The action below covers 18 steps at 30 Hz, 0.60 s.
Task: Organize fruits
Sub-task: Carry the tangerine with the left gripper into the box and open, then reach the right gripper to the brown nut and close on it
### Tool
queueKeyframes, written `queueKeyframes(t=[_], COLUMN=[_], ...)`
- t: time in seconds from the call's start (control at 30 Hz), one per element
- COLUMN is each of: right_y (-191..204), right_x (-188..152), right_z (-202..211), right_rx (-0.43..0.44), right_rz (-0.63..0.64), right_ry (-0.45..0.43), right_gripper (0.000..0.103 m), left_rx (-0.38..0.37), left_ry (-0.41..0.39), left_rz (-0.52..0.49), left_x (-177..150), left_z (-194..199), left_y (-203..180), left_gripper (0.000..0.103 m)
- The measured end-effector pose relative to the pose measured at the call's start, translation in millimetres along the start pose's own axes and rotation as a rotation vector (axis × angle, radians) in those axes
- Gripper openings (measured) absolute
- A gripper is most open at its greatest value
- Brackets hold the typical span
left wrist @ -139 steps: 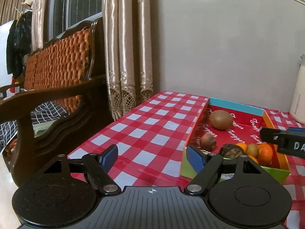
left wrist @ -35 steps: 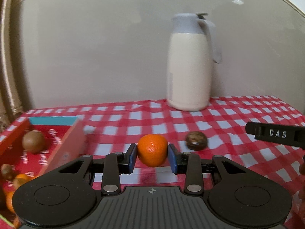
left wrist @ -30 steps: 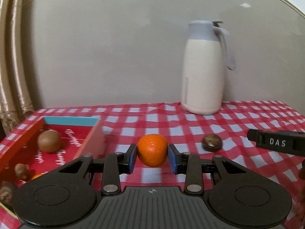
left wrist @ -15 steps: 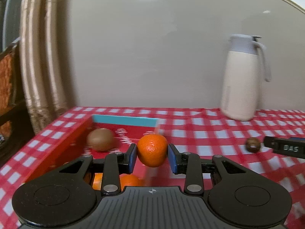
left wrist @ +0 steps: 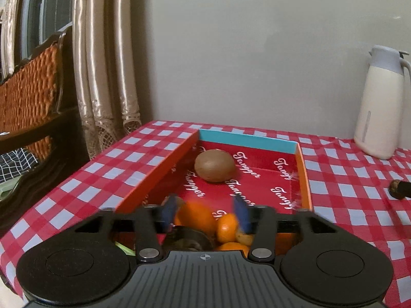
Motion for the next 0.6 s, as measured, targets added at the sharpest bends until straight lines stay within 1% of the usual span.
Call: queueKeyframes(t=[0.03,0.27,0.37,0.5,0.6], right_y=[1.6,7.2,6.2,2.6,-2.0], right_x=[-0.4,-2.9,-4.6,-7.3,-4.8], right_z=[-0.7,-4.1,-8.1,-16.6,-22.6], right_rx=[0.001,0.0,-0.012,-0.033,-0.042], right_rz=[0.002,0.019,0.04,0.056,0.055], right_ry=[0.002,0.013,0.024,0.042,0.046], right_gripper=[0.079,0.08,0.087,0.088,0.087], left_rx=[0.008,0.001,-0.004,0.0,0.0], left_ry=[-0.013,-0.02,-0.025,-0.04,-0.049], left_rz=[0.0,0.007,0.006,0.004,0.012], left_x=[0.4,2.6,3.7,6.2,8.8], left_z=[1.8,4.0,5.6,9.4,11.2], left_y=[1.3,2.2,0.5,-1.3,-1.1], left_gripper=[0.073,0.074,0.074,0.079,0.08])
Point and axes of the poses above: each gripper's, at about its wrist camera, not at the fingertips, and z roughly against the way its jaws point, y to its left, x to its top, the point moved 8 cm from there along -z, roughly the way its jaws point, and after that the axes turned 9 degrees about y, right-handed, at the moved point
